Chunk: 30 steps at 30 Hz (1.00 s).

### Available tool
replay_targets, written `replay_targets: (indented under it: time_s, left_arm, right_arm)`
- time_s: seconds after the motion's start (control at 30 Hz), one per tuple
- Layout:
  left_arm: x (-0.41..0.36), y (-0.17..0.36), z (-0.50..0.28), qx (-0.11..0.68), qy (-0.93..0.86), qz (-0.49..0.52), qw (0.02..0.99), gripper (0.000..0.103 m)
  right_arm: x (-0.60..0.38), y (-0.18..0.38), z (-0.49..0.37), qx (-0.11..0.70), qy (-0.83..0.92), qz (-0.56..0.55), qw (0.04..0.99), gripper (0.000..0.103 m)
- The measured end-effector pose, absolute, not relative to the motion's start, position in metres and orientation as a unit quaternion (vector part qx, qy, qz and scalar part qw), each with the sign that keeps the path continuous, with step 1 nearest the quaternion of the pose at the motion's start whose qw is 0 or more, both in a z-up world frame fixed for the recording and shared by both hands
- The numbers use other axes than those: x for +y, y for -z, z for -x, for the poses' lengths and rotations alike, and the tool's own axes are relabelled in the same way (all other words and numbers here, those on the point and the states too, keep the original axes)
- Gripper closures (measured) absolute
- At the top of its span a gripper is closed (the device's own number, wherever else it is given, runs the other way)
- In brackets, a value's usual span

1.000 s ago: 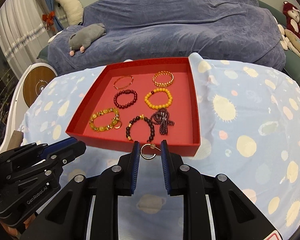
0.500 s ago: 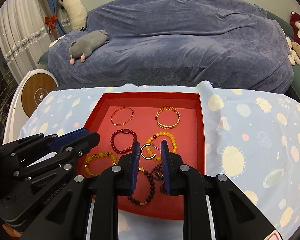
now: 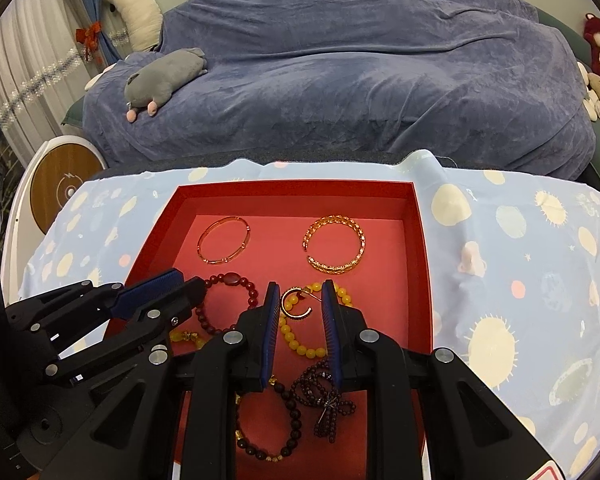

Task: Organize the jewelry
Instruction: 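Carry both earrings into the red box, set them on bead bracelets, open both tools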

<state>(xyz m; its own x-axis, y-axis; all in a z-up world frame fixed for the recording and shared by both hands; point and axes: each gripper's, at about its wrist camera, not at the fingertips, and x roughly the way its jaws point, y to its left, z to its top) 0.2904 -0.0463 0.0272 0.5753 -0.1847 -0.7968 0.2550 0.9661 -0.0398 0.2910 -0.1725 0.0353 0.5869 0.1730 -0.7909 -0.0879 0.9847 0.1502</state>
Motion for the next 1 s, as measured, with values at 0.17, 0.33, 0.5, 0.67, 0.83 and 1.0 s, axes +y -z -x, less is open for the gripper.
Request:
replay_targets:
  time_s: [0.17, 0.33, 0.5, 0.67, 0.83, 1.0]
  left_arm:
    - [-0.046, -0.017, -0.298, 0.449, 0.116, -0.047, 0.885, 0.086]
    - [-0.045, -0.009, -0.303, 0.454, 0.109, -0.047, 0.883, 0.086]
    - [-0.047, -0.003, -0.304, 0.457, 0.106, -0.053, 0.881, 0.086]
    - [-0.048, -0.001, -0.305, 0.457, 0.100, -0.057, 0.882, 0.086]
    - [-0.050, -0.001, -0.304, 0.455, 0.092, -0.062, 0.883, 0.074]
    - [-0.047, -0.002, -0.302, 0.456, 0.082, -0.061, 0.884, 0.067]
  right_arm:
    - [-0.171, -0.023, -0.300, 0.458, -0.071, -0.045, 0.885, 0.083]
    - [-0.168, -0.014, -0.304, 0.465, -0.069, -0.041, 0.882, 0.083]
    - [-0.169, -0.008, -0.306, 0.469, -0.064, -0.040, 0.880, 0.083]
    - [-0.170, -0.006, -0.307, 0.471, -0.062, -0.040, 0.879, 0.083]
    - [-0.168, -0.006, -0.305, 0.469, -0.058, -0.035, 0.880, 0.080]
    - [-0.170, -0.007, -0.303, 0.470, -0.054, -0.034, 0.881, 0.080]
